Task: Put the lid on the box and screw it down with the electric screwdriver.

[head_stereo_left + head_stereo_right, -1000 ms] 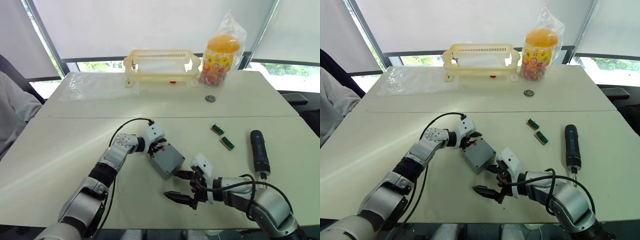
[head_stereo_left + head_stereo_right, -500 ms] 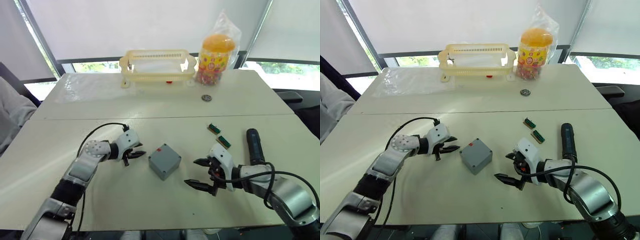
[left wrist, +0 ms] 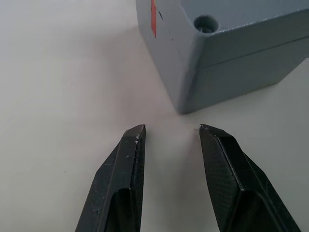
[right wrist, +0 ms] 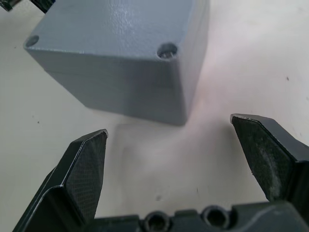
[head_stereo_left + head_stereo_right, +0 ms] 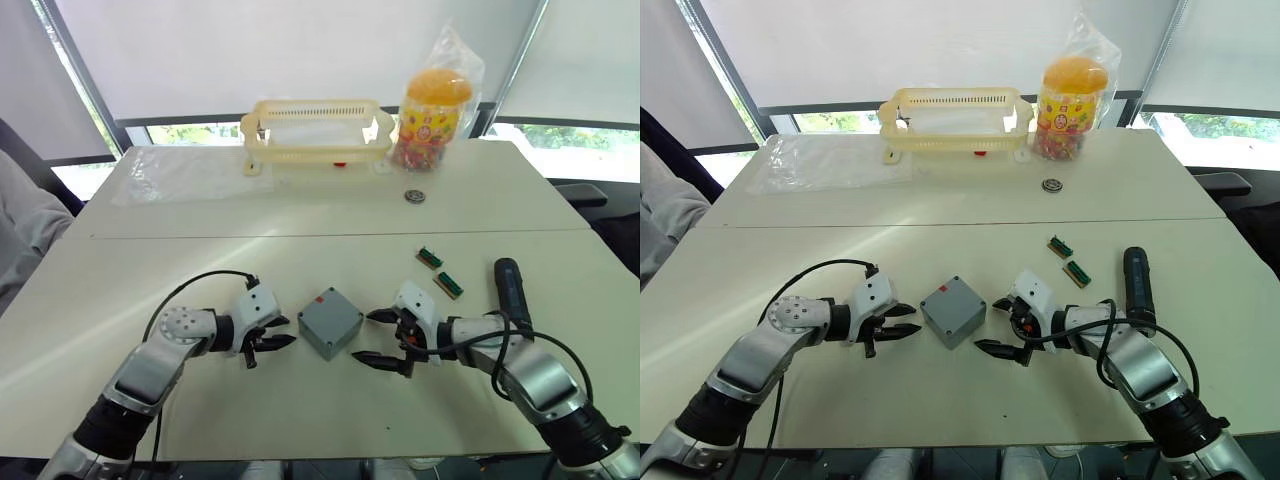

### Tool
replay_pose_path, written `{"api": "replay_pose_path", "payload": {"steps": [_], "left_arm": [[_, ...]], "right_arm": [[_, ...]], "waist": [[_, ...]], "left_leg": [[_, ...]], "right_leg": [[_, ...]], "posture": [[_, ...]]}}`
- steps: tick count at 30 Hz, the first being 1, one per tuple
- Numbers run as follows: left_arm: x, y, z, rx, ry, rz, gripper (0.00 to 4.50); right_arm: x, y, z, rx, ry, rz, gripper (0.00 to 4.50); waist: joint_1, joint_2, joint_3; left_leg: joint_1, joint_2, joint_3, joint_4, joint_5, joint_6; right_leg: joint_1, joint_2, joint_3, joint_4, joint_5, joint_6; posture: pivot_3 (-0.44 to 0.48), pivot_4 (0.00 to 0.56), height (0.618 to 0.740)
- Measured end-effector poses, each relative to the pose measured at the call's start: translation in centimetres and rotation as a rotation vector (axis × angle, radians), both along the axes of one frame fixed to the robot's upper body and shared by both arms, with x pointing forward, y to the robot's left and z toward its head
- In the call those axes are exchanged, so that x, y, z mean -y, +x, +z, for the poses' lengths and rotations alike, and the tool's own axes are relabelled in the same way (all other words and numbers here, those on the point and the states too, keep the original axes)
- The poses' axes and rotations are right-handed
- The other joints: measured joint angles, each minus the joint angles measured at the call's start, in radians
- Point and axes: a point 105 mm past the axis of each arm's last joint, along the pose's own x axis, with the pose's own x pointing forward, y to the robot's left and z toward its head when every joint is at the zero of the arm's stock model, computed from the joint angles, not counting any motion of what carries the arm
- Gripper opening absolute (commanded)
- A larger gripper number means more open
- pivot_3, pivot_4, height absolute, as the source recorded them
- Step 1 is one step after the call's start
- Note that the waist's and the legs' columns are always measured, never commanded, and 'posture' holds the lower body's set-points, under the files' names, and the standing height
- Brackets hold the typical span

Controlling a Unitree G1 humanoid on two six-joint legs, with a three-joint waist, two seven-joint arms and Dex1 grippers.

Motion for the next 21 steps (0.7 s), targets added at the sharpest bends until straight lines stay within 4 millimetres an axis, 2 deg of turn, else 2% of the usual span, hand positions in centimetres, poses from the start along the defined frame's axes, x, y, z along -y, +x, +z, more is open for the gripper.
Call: {"api": "replay_pose_path", "payload": {"steps": [5,21], "left_arm": [[0.6,0.9,0.0,0.024,0.006,-0.015,1.75],[2.3,3.2,0.4,0.113,0.043,-0.135,1.75]], "right_arm": [[-0.7,-0.2,0.0,-0.007,0.023,0.014,4.47],[-0.4,-2.8,-0.5,-0.066,0.013,-0.045,4.47]], "waist": [[0.001,0.000,0.000],[0.003,0.000,-0.001]], "left_leg": [[0.000,0.000,0.000,0.000,0.000,0.000],[0.000,-0.001,0.000,0.001,0.001,-0.001]], "right_leg": [[0.000,0.000,0.000,0.000,0.000,0.000],[0.001,-0.001,-0.001,0.000,0.000,0.000]], "posture": [[0.000,0.150,0.740],[0.000,0.150,0.740]]}}
